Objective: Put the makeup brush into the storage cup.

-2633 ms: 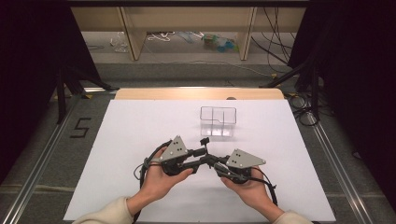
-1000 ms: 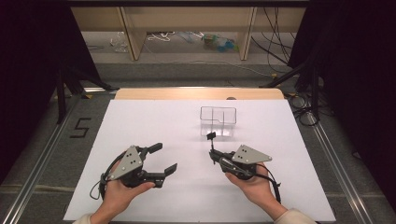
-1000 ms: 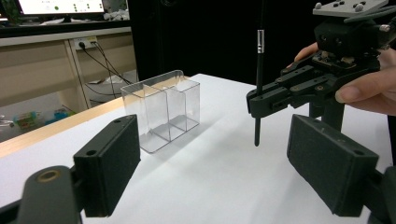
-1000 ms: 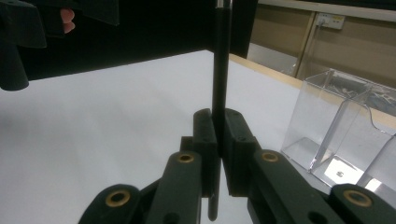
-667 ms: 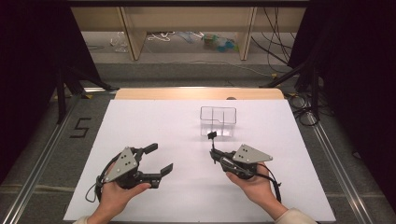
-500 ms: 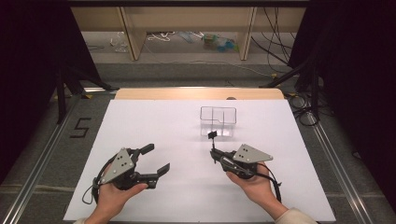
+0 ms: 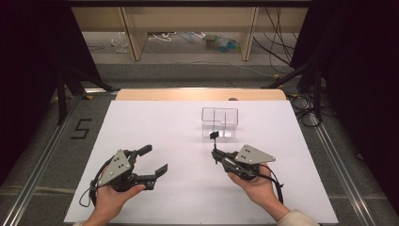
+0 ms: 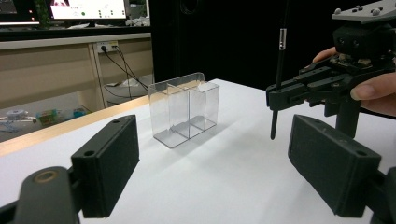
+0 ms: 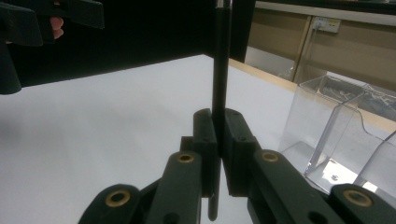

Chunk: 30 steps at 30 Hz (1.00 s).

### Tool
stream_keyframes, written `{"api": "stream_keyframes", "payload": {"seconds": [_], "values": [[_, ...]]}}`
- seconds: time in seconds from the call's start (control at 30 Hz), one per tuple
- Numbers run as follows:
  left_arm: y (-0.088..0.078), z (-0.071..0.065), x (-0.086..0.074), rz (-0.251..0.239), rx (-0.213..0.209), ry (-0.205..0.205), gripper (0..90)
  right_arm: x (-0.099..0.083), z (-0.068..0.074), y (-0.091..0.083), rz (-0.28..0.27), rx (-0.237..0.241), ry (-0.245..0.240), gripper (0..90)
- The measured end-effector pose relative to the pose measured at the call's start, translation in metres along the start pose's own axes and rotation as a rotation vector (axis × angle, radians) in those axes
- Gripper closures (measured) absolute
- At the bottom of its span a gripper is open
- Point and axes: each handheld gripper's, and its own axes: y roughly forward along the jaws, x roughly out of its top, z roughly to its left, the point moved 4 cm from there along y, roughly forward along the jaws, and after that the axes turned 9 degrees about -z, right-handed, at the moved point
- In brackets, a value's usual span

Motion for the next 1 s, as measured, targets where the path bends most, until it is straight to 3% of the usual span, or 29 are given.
{"api": "stream_keyframes", "payload": {"seconds": [0.1, 0.13, 0.47, 0.5, 0.63, 0.7, 0.8, 1.0], "values": [[-0.001, 0.000, 0.000, 0.000, 0.001, -0.003, 16.3, 0.000, 0.002, 0.001, 0.001, 0.009, 0.024, 85.5], [-0.001, 0.001, 0.000, -0.002, 0.001, 0.001, 16.3, 0.000, 0.000, 0.000, 0.001, -0.001, 0.002, 85.5], [-0.011, 0.005, 0.001, -0.006, 0.020, 0.008, 16.3, 0.002, 0.001, 0.002, 0.008, 0.005, 0.021, 85.5], [-0.013, 0.006, 0.000, -0.004, 0.027, 0.007, 16.3, 0.002, 0.000, 0.003, -0.008, 0.002, 0.001, 85.6], [-0.016, 0.008, 0.000, -0.003, 0.034, 0.008, 16.3, 0.002, 0.001, 0.003, -0.004, 0.007, 0.029, 85.5], [-0.017, 0.008, -0.001, -0.002, 0.036, 0.009, 16.3, 0.003, -0.001, 0.004, -0.022, 0.002, 0.007, 85.5], [-0.017, 0.008, -0.001, -0.003, 0.039, 0.003, 16.3, 0.002, 0.000, 0.003, -0.009, 0.005, 0.033, 85.5], [-0.018, 0.009, -0.001, -0.001, 0.040, 0.010, 16.3, 0.003, -0.003, 0.004, -0.009, -0.006, 0.016, 85.6]]}}
